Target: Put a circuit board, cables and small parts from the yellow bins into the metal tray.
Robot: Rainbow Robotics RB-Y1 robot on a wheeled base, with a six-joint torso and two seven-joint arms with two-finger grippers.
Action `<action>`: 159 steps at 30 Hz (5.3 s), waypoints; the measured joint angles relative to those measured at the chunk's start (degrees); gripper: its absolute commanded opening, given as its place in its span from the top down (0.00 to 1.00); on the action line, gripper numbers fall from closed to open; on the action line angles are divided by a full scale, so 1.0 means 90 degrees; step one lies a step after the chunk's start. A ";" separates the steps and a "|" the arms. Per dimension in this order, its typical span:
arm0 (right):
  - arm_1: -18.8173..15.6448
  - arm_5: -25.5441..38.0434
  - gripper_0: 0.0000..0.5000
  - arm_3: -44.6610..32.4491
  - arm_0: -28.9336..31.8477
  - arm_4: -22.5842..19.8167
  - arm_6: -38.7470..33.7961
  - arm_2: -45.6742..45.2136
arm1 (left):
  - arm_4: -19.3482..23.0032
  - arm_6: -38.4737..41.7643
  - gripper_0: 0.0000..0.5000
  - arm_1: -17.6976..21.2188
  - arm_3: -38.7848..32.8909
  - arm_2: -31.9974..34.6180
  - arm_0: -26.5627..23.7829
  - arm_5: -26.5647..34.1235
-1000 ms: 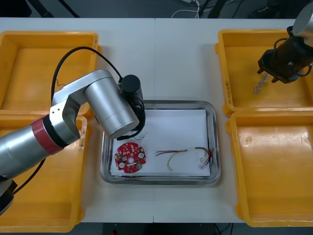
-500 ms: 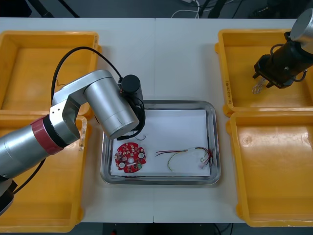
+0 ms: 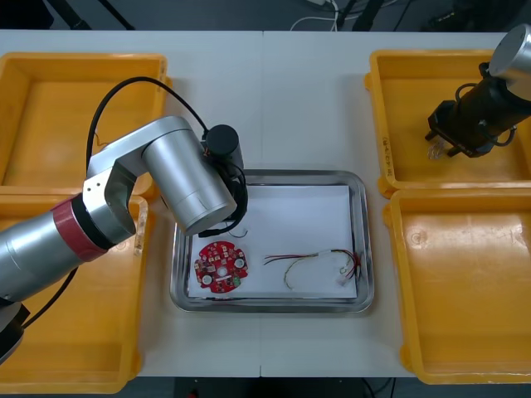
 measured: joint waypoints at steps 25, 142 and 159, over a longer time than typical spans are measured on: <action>0.0000 0.1114 1.00 -0.0738 -0.0006 -0.0132 0.0084 0.0009 | 0.1672 -0.0408 0.00 0.0659 -0.0828 0.2260 -0.0380 0.1979; -0.0722 0.4637 1.00 -1.1156 0.2023 -0.3880 0.3163 0.4433 | 0.1152 -0.5365 0.00 0.0803 0.4101 0.3260 -0.0410 -0.1588; -0.0409 0.4637 1.00 -1.0650 0.2037 -0.2931 0.3439 0.5737 | 0.1152 -0.5365 0.00 0.0802 0.4100 0.3260 -0.0284 -0.1822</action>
